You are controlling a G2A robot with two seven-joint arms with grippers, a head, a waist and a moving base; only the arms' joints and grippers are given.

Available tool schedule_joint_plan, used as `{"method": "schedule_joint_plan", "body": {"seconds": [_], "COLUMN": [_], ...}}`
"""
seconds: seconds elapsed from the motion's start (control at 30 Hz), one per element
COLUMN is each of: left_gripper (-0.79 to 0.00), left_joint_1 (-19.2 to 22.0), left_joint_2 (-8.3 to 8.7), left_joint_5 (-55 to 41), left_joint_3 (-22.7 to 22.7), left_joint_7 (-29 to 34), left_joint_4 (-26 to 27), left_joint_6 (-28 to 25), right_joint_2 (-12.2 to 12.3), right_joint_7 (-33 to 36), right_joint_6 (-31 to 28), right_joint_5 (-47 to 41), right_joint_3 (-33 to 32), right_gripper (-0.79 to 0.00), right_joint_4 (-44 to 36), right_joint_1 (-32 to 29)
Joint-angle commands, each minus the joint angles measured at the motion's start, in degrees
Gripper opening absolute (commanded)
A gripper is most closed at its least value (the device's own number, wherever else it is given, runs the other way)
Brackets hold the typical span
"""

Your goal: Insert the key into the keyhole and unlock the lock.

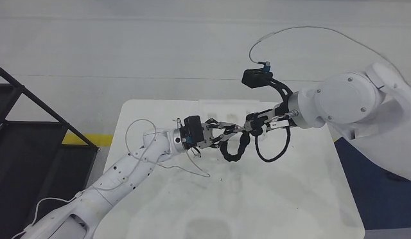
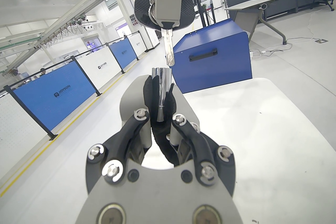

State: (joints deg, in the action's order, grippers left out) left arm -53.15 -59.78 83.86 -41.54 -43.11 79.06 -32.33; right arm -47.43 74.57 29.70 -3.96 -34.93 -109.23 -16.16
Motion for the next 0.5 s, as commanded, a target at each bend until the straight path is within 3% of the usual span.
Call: {"method": "schedule_joint_plan", "body": {"seconds": [0.0,0.47], "left_gripper": [-0.785,-0.785], "left_joint_1": [-0.11,-0.68], "left_joint_2": [-0.12,-1.0], "left_joint_5": [0.18,1.43], "left_joint_3": [-0.12,-0.76], "left_joint_7": [-0.02,-0.54], "left_joint_4": [-0.06,-0.14], "left_joint_6": [-0.15,-1.88], "right_joint_2": [0.38,2.47], "right_joint_7": [-0.47,-2.53], "right_joint_6": [0.49,2.54], "right_joint_5": [-0.36,-3.4], "right_joint_3": [0.75,5.06], "right_gripper": [-0.785,-0.785], "right_joint_4": [-0.14,-1.31], "right_joint_1": [0.61,4.66]}}
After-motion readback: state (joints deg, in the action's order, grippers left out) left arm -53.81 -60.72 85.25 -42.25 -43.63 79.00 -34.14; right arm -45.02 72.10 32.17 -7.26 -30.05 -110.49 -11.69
